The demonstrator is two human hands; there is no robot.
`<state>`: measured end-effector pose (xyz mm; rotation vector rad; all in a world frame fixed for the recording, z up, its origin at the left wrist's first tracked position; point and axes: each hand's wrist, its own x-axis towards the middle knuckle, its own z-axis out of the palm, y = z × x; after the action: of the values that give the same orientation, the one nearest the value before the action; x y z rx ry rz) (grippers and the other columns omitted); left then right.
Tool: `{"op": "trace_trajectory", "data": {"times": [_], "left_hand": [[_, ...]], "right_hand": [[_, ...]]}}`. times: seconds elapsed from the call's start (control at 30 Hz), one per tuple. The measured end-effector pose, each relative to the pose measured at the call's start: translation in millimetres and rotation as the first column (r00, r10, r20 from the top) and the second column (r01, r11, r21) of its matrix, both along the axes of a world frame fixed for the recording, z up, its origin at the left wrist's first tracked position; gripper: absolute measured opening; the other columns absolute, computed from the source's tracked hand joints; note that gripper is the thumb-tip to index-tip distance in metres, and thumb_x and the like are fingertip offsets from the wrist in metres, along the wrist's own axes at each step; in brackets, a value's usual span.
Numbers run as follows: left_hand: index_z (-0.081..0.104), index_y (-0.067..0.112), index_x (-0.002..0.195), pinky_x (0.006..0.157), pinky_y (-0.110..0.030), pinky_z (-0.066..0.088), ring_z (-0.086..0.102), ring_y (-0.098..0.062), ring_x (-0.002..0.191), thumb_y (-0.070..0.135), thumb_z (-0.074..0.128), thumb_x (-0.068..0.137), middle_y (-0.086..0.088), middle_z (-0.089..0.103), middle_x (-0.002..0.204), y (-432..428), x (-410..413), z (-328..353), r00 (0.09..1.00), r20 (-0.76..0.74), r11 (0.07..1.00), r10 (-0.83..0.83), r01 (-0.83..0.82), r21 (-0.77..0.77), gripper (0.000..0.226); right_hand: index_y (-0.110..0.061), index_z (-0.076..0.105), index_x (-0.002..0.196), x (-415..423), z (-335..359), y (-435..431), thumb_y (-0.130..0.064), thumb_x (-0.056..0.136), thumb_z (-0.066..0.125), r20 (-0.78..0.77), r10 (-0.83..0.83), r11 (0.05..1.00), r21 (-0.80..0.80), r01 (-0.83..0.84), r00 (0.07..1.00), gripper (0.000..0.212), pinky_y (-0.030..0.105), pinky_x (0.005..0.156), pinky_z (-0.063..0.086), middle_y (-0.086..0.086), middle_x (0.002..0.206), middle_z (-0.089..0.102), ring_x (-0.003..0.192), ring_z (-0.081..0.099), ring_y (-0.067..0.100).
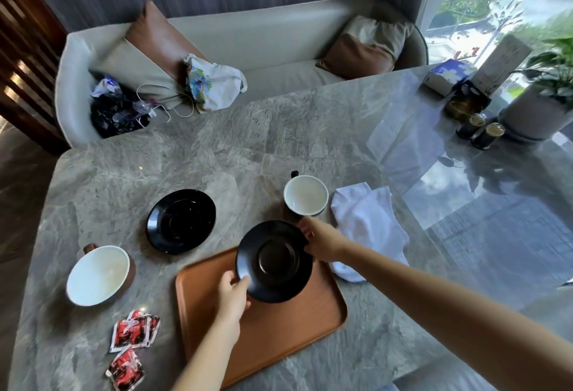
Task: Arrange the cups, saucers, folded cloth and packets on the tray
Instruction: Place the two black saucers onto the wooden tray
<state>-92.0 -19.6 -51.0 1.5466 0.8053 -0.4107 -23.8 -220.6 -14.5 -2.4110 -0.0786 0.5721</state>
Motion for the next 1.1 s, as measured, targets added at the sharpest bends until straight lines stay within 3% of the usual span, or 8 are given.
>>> {"op": "trace_trajectory", "data": {"times": [0.07, 0.17, 0.23, 0.43, 0.63, 0.97, 1.1], "left_hand": [[0.044, 0.017, 0.101, 0.059, -0.026, 0.041, 0.052, -0.015, 0.073, 0.010, 0.049, 0.092, -0.004, 0.056, 0.092, -5.2, -1.2, -3.8, 0.998, -0.006, 0.998, -0.063, 0.063, 0.003, 0.013], [0.046, 0.013, 0.105, 0.058, -0.024, 0.042, 0.054, -0.019, 0.077, 0.006, 0.050, 0.091, -0.011, 0.060, 0.099, -11.1, -1.6, -9.5, 0.993, 0.004, 0.993, -0.120, 0.120, 0.012, 0.016], [0.048, 0.009, 0.109, 0.057, -0.024, 0.043, 0.056, -0.022, 0.082, 0.003, 0.051, 0.090, -0.015, 0.061, 0.105, -12.7, -0.6, -13.7, 0.989, 0.018, 0.988, -0.147, 0.146, 0.044, 0.020], [0.050, 0.002, 0.123, 0.061, -0.026, 0.045, 0.054, -0.019, 0.084, 0.001, 0.053, 0.089, -0.009, 0.052, 0.108, -16.3, 2.7, -23.1, 0.990, 0.044, 0.982, -0.135, 0.128, 0.136, 0.034], [0.052, 0.008, 0.121, 0.074, -0.034, 0.049, 0.055, -0.009, 0.072, 0.004, 0.054, 0.089, -0.006, 0.056, 0.107, -18.6, 2.7, -28.8, 0.993, 0.045, 0.980, -0.107, 0.098, 0.172, 0.032], [0.053, 0.013, 0.121, 0.058, -0.024, 0.045, 0.053, -0.009, 0.076, 0.004, 0.054, 0.089, -0.008, 0.058, 0.102, -23.0, 7.2, -30.0, 0.981, 0.144, 0.979, -0.130, 0.103, 0.176, 0.033], [0.052, 0.011, 0.123, 0.069, -0.029, 0.047, 0.057, -0.018, 0.083, 0.005, 0.055, 0.089, -0.009, 0.059, 0.104, -20.8, 8.2, -32.9, 0.978, 0.130, 0.975, -0.161, 0.137, 0.176, 0.035]], "right_hand": [[0.001, 0.053, 0.112, -6.1, -11.2, -6.5, 0.005, 0.074, 0.053, 0.006, -0.052, 0.999, -0.007, 0.052, 0.999, 0.039, 0.030, 0.078, 0.039, 0.018, 0.112, 0.061, 0.107, 0.053, 0.032], [-0.001, 0.054, 0.113, -13.5, -24.0, -13.6, 0.004, 0.075, 0.052, 0.009, -0.132, 0.991, -0.017, 0.132, 0.991, 0.038, 0.020, 0.075, 0.032, 0.021, 0.112, 0.055, 0.112, 0.044, 0.031], [-0.004, 0.054, 0.113, -17.4, -29.5, -17.0, 0.003, 0.075, 0.053, 0.008, -0.188, 0.982, -0.006, 0.188, 0.982, 0.038, 0.020, 0.079, 0.035, 0.020, 0.113, 0.049, 0.109, 0.046, 0.030], [-0.011, 0.054, 0.111, -22.1, -39.4, -19.0, 0.002, 0.075, 0.053, 0.014, -0.241, 0.970, -0.015, 0.241, 0.970, 0.038, 0.036, 0.088, 0.046, 0.013, 0.109, 0.047, 0.101, 0.051, 0.028], [-0.012, 0.055, 0.109, -22.1, -44.9, -19.1, 0.002, 0.075, 0.054, 0.012, -0.243, 0.970, -0.011, 0.243, 0.970, 0.037, 0.034, 0.087, 0.045, 0.011, 0.107, 0.052, 0.100, 0.050, 0.024], [-0.016, 0.045, 0.114, -20.5, -51.1, -26.3, 0.002, 0.074, 0.052, -0.012, -0.266, 0.964, 0.028, 0.266, 0.964, 0.044, 0.033, 0.071, 0.041, -0.001, 0.082, 0.055, 0.087, 0.050, 0.019], [-0.010, 0.051, 0.110, -17.7, -53.4, -29.8, 0.001, 0.079, 0.050, -0.061, -0.260, 0.965, 0.016, 0.261, 0.964, 0.033, 0.030, 0.077, 0.041, 0.010, 0.098, 0.065, 0.099, 0.055, 0.025]]}}
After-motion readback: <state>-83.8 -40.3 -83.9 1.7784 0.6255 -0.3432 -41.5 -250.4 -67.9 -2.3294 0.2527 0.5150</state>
